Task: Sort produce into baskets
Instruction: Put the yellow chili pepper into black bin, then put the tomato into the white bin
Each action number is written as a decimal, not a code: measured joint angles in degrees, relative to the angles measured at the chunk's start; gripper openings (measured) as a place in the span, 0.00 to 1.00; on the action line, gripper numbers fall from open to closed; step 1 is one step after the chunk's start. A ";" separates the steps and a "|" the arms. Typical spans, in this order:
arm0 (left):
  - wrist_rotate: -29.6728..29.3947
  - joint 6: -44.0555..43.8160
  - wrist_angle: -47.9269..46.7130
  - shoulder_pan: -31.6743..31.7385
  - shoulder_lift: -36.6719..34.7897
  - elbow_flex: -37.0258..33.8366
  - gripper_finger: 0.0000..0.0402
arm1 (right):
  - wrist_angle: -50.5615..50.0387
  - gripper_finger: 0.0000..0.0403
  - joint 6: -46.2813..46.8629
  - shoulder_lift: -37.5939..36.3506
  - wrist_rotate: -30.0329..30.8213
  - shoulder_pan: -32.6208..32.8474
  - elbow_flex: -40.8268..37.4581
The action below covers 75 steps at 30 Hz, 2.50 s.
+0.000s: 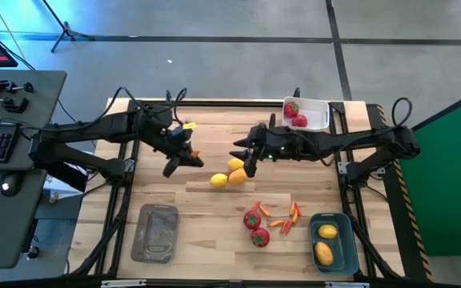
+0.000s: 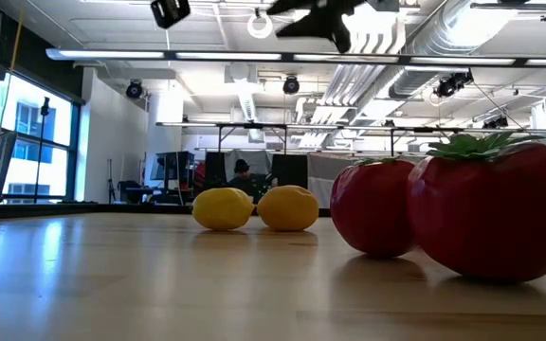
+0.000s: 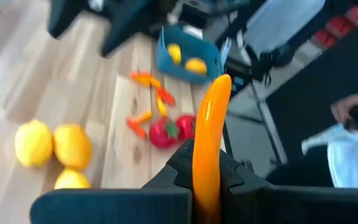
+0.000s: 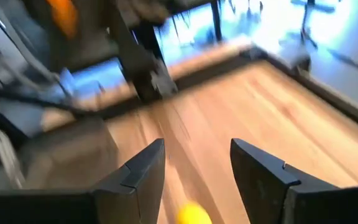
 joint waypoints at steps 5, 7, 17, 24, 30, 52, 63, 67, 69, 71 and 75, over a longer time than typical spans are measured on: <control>-2.01 -3.84 -11.23 -5.21 -0.02 4.14 0.00 | -8.31 0.43 0.25 0.44 -0.03 0.16 -0.01; -2.53 -7.20 -15.81 -8.29 -0.33 5.05 0.00 | -10.05 0.43 0.80 0.48 -0.10 0.22 -0.04; -9.80 -24.80 -25.78 -25.24 -5.71 0.90 0.00 | -11.81 0.42 1.49 0.44 -0.29 0.96 -0.13; -11.76 -32.81 -21.03 -31.65 -9.55 -8.76 0.00 | -11.69 0.42 1.42 0.44 -0.27 0.88 -0.13; -11.50 -34.61 -16.76 -35.91 -9.39 -15.44 0.00 | -12.28 0.42 3.49 0.44 -0.28 0.88 -0.15; -9.78 -33.06 -0.52 -47.14 -1.22 -24.35 0.01 | -13.24 0.42 8.38 0.44 0.34 0.99 -0.15; -1.88 -31.57 1.06 -46.57 2.75 -24.35 0.18 | -13.75 0.42 9.03 0.44 -0.95 1.19 -0.15; -2.17 -32.02 1.71 -46.57 2.25 -24.33 0.25 | -13.75 0.42 8.90 0.44 -0.95 1.19 -0.15; -2.39 -31.73 1.71 -46.56 1.76 -24.33 0.27 | -13.75 0.42 8.71 0.44 -0.95 1.19 -0.15; -2.41 -31.28 1.77 -46.26 1.13 -24.33 0.28 | -13.75 0.42 7.89 0.44 -0.95 1.26 -0.15; -2.50 -31.14 2.14 -45.01 -0.72 -24.33 0.29 | -13.75 0.42 7.58 0.44 -1.18 1.28 -0.15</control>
